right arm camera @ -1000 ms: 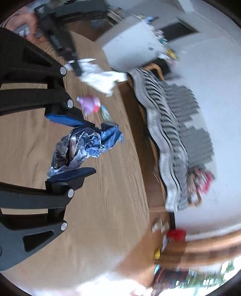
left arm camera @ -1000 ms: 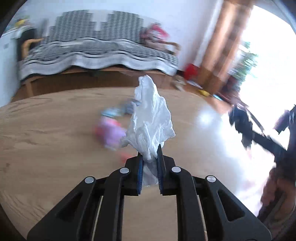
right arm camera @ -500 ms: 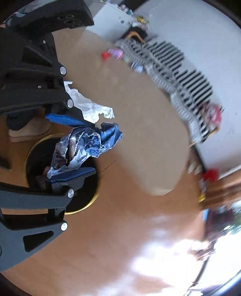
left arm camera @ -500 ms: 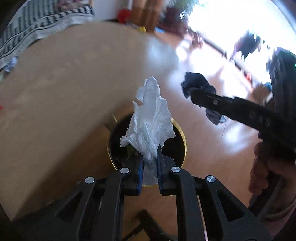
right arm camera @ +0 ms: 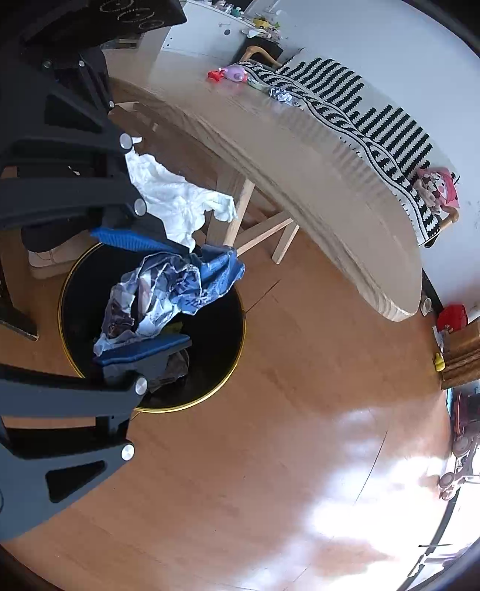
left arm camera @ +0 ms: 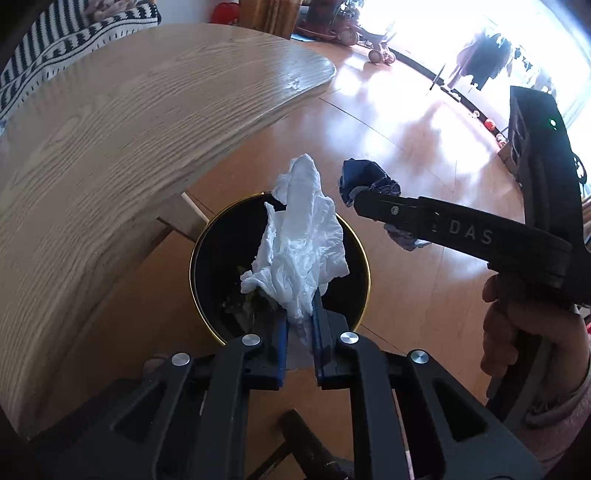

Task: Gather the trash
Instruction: 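Open both grippers to drop the bag and foil into the bin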

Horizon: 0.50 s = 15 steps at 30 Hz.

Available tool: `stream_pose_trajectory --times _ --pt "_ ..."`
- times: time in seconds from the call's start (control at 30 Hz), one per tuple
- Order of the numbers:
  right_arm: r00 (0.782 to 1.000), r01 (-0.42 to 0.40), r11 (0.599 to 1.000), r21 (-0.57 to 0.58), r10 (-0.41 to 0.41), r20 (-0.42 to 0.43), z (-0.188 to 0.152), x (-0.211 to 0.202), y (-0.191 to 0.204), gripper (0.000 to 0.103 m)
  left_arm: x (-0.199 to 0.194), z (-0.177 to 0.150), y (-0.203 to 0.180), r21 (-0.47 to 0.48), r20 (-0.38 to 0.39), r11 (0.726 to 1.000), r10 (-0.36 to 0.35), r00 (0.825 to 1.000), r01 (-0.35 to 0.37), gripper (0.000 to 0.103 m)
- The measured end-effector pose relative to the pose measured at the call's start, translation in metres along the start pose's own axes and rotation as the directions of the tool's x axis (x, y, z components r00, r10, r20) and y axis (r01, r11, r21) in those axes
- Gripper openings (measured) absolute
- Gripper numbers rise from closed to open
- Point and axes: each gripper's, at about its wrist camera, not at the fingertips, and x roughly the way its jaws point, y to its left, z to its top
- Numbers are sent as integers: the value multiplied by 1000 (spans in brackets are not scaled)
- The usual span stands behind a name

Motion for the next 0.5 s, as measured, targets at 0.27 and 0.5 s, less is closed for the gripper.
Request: stream_pose_trajectory --times 0.27,0.5 --pt "996 -68 996 60 63 70 10 -18 -8 96 -9 4 3 -35 50 999 24 998 -22 94" --pt "951 13 997 74 -35 307 29 -74 -12 96 -68 22 24 -102 165 995 32 986 -15 97"
